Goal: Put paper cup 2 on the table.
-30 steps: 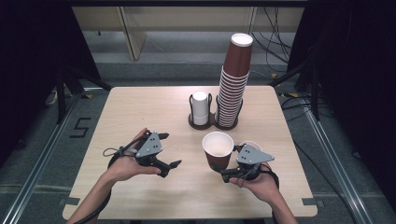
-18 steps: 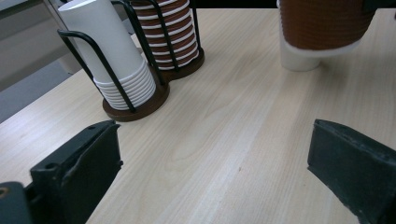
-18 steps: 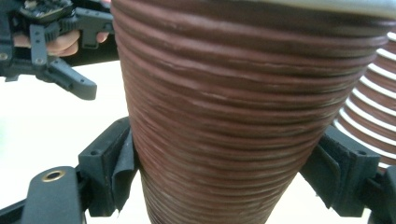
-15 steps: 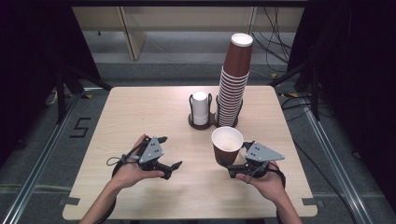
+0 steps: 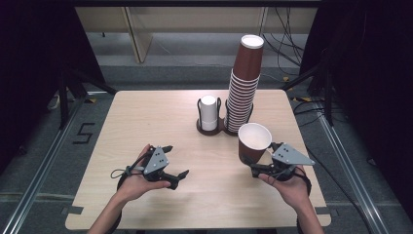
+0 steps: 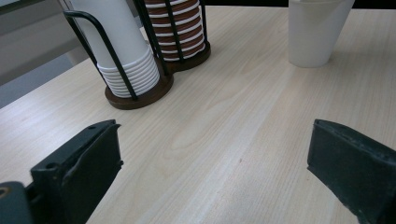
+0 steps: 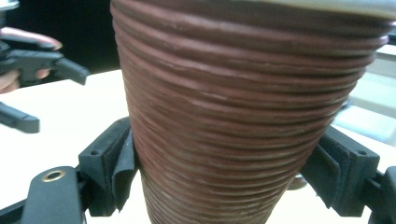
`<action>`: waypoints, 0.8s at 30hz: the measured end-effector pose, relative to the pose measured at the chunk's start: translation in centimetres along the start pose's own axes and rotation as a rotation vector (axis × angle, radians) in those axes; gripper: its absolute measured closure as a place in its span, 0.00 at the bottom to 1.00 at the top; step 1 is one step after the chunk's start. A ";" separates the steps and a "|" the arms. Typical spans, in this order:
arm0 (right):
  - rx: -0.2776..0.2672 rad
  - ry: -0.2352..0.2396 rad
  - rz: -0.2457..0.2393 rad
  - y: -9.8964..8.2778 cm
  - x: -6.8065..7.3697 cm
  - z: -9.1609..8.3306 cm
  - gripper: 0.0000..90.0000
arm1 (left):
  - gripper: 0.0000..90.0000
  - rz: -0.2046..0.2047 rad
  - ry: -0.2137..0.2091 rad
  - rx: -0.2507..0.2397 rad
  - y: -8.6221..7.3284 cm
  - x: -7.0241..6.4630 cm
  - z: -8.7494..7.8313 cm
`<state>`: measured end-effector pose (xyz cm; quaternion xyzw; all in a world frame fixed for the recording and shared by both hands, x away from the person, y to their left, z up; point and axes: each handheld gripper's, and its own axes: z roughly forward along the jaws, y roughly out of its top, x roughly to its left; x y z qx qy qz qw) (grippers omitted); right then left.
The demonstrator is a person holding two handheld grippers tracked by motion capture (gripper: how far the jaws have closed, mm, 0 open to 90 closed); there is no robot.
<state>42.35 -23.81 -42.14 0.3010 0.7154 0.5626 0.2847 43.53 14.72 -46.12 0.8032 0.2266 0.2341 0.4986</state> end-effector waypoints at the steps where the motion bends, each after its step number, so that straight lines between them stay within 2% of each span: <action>1: 0.004 -0.014 0.005 0.1 -0.4 -0.3 0.21 | 0.02 -0.003 -0.003 -0.006 -0.1 0.0 0.1; 2: -0.009 -0.016 0.005 0.2 -0.8 -0.4 0.21 | 0.02 0.000 -0.005 -0.005 -0.1 0.0 0.1; 3: -0.009 -0.026 0.028 0.2 -1.1 -0.8 0.21 | 0.03 -0.003 -0.002 0.003 -0.1 0.0 0.0; 4: -0.005 -0.055 0.032 0.3 -1.4 -1.1 0.21 | 0.02 -0.004 -0.004 0.002 -0.2 0.0 0.1; 5: -0.011 -0.067 0.024 0.4 -1.8 -1.3 0.21 | 0.02 -0.004 0.000 0.003 -0.2 0.0 0.1; 6: -0.007 -0.071 0.040 0.4 -2.1 -1.6 0.21 | 0.02 -0.001 -0.002 0.003 -0.2 0.0 0.1; 8: -0.018 -0.098 0.032 0.5 -2.8 -2.1 0.21 | 0.03 -0.013 0.002 0.001 -0.3 0.0 0.1; 9: -0.015 -0.114 0.046 0.4 -3.1 -2.4 0.21 | 0.02 -0.014 0.001 -0.006 -0.4 0.0 0.2; 10: -0.020 -0.135 0.028 0.4 -3.5 -2.6 0.21 | 0.02 -0.011 0.002 0.003 -0.4 0.1 0.1; 16: -0.019 -0.206 0.065 -0.2 -5.3 -4.0 0.21 | 0.02 -0.020 0.015 -0.002 -0.8 0.1 0.1; 17: -0.014 -0.219 0.054 -0.3 -5.6 -4.1 0.21 | 0.02 -0.019 0.021 0.002 -0.8 0.2 0.1; 20: 0.024 -0.246 0.061 -1.6 -6.3 -4.4 0.21 | 0.03 -0.033 0.028 -0.010 -1.0 0.2 0.0; 24: 0.080 -0.267 0.083 -4.3 -6.9 -4.5 0.21 | 0.03 -0.035 0.033 -0.010 -1.3 0.3 0.0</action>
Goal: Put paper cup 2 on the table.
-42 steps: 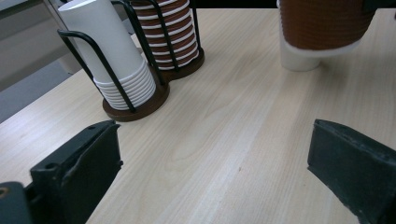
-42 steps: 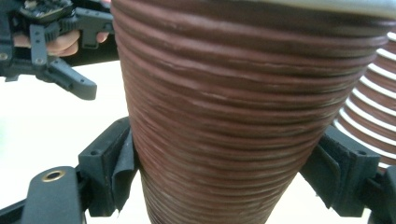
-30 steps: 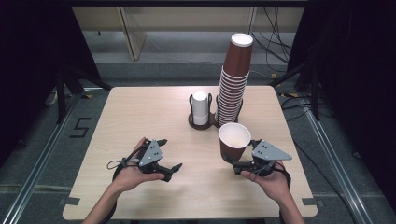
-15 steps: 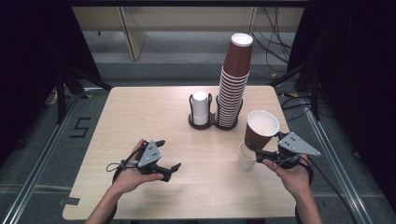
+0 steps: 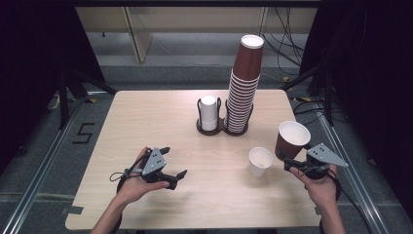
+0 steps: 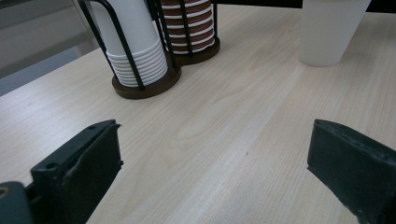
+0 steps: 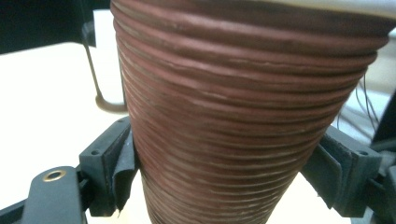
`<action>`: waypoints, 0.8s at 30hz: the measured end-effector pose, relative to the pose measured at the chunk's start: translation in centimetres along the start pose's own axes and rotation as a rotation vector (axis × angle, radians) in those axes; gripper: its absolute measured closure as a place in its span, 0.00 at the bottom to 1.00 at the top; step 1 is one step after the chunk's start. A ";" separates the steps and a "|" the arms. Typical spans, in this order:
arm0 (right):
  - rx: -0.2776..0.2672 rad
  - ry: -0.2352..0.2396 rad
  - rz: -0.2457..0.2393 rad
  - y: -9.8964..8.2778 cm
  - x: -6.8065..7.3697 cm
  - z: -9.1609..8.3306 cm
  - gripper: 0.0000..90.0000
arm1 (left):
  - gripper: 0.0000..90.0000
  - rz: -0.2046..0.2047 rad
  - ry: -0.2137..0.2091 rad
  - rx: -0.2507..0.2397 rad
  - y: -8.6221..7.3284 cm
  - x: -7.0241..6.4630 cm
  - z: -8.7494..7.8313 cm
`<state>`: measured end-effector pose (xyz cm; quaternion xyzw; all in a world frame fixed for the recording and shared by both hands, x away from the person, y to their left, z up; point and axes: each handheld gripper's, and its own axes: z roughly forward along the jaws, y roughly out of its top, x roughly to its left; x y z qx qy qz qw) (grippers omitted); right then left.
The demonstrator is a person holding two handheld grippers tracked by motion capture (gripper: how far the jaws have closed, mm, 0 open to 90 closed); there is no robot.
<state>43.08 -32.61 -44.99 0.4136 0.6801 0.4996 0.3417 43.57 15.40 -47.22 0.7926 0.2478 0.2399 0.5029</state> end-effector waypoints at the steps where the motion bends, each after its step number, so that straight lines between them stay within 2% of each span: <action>1: 0.024 0.003 0.007 -0.6 -0.1 0.1 0.21 | 0.02 -0.005 -0.003 -0.005 -0.1 0.0 0.1; 6: 0.091 0.009 0.020 -2.9 -0.2 0.8 0.21 | 0.02 -0.012 -0.001 0.003 -0.3 0.0 0.2; 8: 0.092 0.010 0.013 -3.4 -0.2 1.1 0.21 | 0.02 -0.013 -0.002 0.006 -0.3 0.0 0.2; 19: 0.161 0.028 0.020 -4.4 0.3 1.7 0.20 | 0.02 -0.024 -0.007 0.007 -1.0 -0.1 0.4; 22: 0.159 0.022 0.012 -4.6 0.2 1.7 0.20 | 0.02 -0.034 -0.008 0.014 -1.1 -0.2 0.4; 24: 0.172 0.026 0.026 -4.6 0.3 1.6 0.20 | 0.02 -0.025 -0.003 0.021 -1.2 -0.2 0.4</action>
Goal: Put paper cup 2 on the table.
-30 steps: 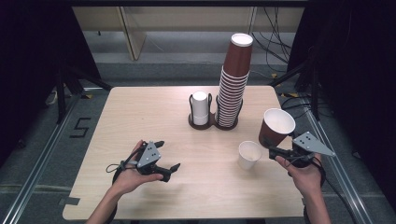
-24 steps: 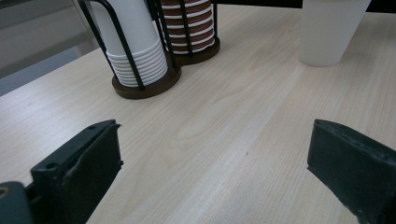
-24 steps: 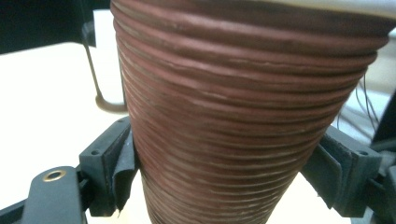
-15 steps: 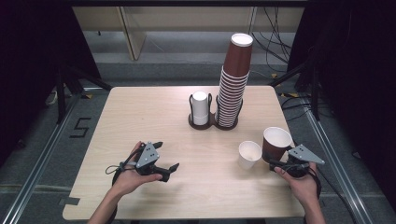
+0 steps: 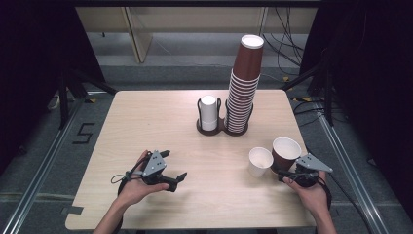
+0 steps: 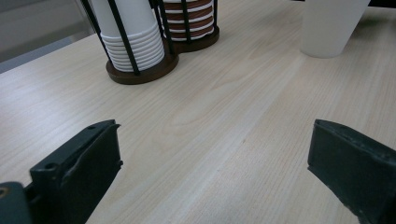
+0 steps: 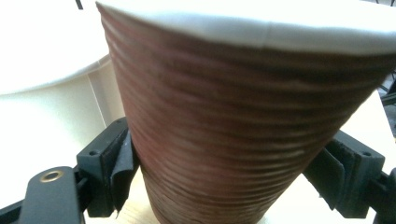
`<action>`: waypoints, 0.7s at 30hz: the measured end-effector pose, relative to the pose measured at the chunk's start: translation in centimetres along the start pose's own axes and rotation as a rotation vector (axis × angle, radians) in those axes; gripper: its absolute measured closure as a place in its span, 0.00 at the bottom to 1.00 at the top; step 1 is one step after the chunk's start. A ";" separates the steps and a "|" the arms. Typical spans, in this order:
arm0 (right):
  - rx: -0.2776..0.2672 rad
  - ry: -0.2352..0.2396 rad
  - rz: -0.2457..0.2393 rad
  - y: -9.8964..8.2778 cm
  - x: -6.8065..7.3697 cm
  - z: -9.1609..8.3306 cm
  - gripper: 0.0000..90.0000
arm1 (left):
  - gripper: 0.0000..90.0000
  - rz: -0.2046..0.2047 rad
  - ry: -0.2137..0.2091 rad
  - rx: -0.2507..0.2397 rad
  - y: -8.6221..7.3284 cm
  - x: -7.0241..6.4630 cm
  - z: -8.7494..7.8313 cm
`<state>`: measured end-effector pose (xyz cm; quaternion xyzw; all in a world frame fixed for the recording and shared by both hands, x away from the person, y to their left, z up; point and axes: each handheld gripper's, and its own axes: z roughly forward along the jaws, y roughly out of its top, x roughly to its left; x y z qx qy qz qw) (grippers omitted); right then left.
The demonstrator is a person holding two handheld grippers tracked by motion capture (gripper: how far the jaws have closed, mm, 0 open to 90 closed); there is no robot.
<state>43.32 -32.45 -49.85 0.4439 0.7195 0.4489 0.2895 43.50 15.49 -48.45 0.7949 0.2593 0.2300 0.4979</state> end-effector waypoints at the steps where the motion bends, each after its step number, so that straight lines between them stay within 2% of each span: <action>1: 0.002 -0.002 0.005 -0.1 0.0 0.0 0.18 | 0.02 -0.001 -0.001 -0.002 0.0 0.0 0.0; 6: 0.026 0.000 0.006 -0.2 0.1 0.0 0.00 | 0.02 -0.004 -0.008 0.005 0.0 0.0 0.0; 8: 0.061 0.007 0.016 -0.2 0.2 -0.1 0.00 | 0.02 -0.007 -0.008 -0.007 -0.2 -0.1 0.1; 12: 0.099 -0.012 0.011 -0.5 0.3 -0.5 0.00 | 0.01 -0.015 -0.007 -0.008 -0.4 -0.1 0.1; 13: 0.108 -0.006 0.034 -0.6 0.5 -0.8 0.00 | 0.01 -0.017 -0.007 -0.008 -0.4 -0.1 0.1; 14: 0.106 -0.005 0.011 -0.8 0.4 -0.9 0.00 | 0.01 -0.017 -0.007 -0.011 -0.5 -0.1 0.1; 18: 0.113 0.007 0.017 -1.2 0.6 -2.0 0.00 | 0.01 -0.020 0.006 -0.014 -0.7 -0.1 -0.2; 20: 0.101 0.011 0.011 -1.4 0.8 -2.6 0.00 | 0.01 -0.022 0.008 -0.036 -0.9 -0.1 -0.2; 21: 0.093 0.016 0.009 -1.5 0.9 -2.9 0.00 | 0.01 -0.018 0.019 -0.031 -0.9 -0.1 -0.3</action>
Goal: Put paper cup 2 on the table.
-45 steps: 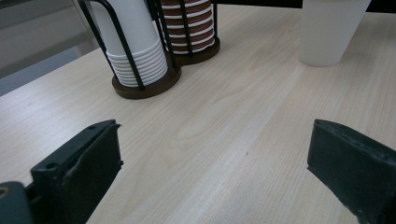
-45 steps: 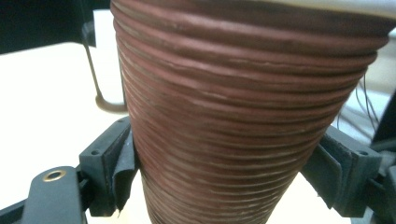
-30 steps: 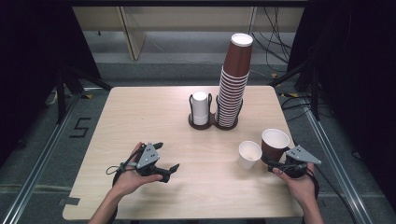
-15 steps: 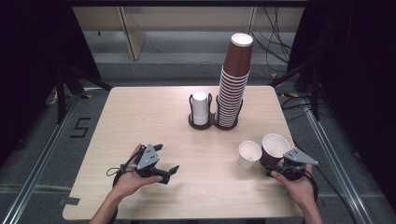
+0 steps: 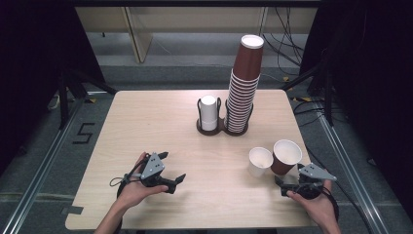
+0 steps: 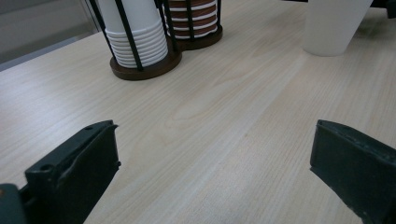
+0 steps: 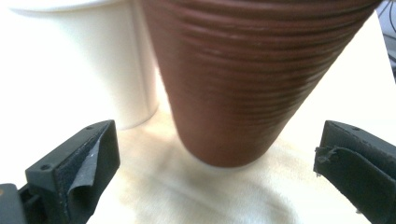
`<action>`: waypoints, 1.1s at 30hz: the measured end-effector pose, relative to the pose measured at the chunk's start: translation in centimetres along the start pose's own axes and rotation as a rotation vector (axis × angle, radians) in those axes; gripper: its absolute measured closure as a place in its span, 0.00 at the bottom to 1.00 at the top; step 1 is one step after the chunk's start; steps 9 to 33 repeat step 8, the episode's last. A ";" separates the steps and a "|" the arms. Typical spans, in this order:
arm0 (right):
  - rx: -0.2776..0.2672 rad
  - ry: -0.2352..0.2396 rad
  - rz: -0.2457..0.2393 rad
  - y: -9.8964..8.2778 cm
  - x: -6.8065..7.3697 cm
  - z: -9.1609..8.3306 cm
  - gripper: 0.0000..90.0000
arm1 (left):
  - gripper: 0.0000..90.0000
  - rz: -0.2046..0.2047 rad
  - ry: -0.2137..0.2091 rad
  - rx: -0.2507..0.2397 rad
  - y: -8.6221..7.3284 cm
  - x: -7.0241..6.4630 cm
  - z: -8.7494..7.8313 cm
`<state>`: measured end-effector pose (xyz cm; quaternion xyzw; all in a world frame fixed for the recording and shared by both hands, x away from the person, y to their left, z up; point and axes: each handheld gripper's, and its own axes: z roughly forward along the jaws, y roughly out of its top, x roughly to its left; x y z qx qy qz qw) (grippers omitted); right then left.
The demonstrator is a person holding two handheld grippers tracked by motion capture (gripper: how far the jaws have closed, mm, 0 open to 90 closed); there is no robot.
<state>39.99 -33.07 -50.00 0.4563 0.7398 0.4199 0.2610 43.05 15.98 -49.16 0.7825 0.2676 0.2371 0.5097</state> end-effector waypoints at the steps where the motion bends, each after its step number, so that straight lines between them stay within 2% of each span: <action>1: -0.011 -0.006 -0.008 -0.1 0.1 -0.3 0.00 | 0.01 -0.002 0.008 -0.006 -0.1 0.0 -0.1; 3: -0.014 -0.014 0.032 -0.4 0.4 -0.9 0.00 | 0.01 -0.012 0.016 -0.020 -0.3 0.0 -0.2; 7: -0.059 -0.030 0.009 -0.6 0.1 -1.6 0.00 | 0.01 -0.015 0.021 -0.035 -0.5 0.0 -0.2; 8: -0.048 -0.027 0.047 -0.7 0.4 -1.7 0.00 | 0.01 -0.013 0.023 -0.032 -0.5 0.0 -0.2; 33: -0.048 -0.027 0.047 -0.7 0.4 -1.7 0.00 | 0.01 -0.013 0.023 -0.032 -0.5 0.0 -0.2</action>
